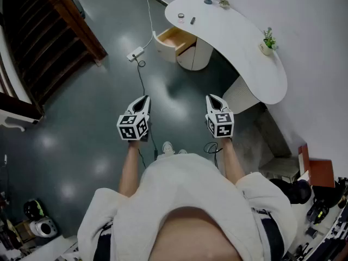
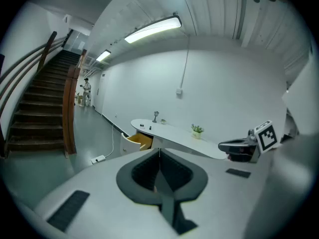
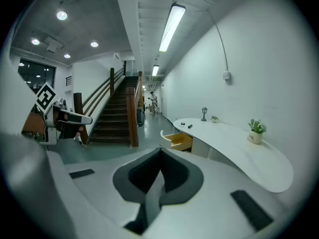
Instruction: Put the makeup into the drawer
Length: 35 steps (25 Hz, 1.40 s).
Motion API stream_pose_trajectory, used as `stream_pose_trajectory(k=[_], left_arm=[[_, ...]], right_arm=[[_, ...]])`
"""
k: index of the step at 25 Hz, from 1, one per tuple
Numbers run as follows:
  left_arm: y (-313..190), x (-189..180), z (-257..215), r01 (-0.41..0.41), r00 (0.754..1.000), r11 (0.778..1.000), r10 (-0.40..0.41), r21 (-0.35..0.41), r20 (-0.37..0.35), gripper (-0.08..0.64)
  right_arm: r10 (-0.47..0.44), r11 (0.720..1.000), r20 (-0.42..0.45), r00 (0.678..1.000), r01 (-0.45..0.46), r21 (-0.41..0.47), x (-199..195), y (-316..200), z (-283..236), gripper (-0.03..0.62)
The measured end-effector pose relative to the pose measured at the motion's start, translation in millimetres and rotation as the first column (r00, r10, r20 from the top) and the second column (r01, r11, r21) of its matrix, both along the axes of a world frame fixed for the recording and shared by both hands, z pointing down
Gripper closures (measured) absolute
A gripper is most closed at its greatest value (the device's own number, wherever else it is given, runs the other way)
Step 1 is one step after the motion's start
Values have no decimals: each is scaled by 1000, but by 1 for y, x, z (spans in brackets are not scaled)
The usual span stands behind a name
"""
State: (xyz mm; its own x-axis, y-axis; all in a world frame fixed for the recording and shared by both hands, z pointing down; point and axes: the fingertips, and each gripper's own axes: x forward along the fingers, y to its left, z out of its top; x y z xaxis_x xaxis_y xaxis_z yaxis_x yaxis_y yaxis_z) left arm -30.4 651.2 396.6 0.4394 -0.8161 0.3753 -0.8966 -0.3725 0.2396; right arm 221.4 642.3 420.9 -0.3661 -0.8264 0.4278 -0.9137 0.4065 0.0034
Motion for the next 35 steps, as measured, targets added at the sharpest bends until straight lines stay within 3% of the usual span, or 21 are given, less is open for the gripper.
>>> stream_pose_trajectory(k=[7, 11, 12, 13, 16, 26, 35], left_arm=[[1, -1, 4, 1, 1000, 1000, -1, -6, -3, 548], [4, 3, 3, 3, 1000, 1000, -3, -6, -10, 548], [6, 4, 3, 4, 1000, 1000, -4, -9, -9, 548], [6, 6, 4, 6, 1000, 1000, -6, -11, -8, 548], [9, 11, 6, 12, 1000, 1000, -12, -17, -6, 548], [1, 30, 20, 27, 1000, 999, -27, -38, -5, 548], [-74, 23, 32, 20, 1000, 999, -21, -38, -17, 548]], right_arm=[[-3, 1000, -9, 1000, 3, -2, -3, 2, 5, 595], [-19, 1000, 31, 999, 19, 18, -3, 2, 2, 595], [-40, 999, 50, 998, 39, 13, -6, 3, 2, 540], [-59, 998, 67, 996, 59, 8, -8, 3, 3, 384], [-89, 996, 82, 993, 89, 4, -8, 4, 7, 329], [-96, 995, 67, 993, 98, -24, 6, -6, 29, 332], [-96, 995, 50, 994, 97, -25, -3, -79, 37, 348]])
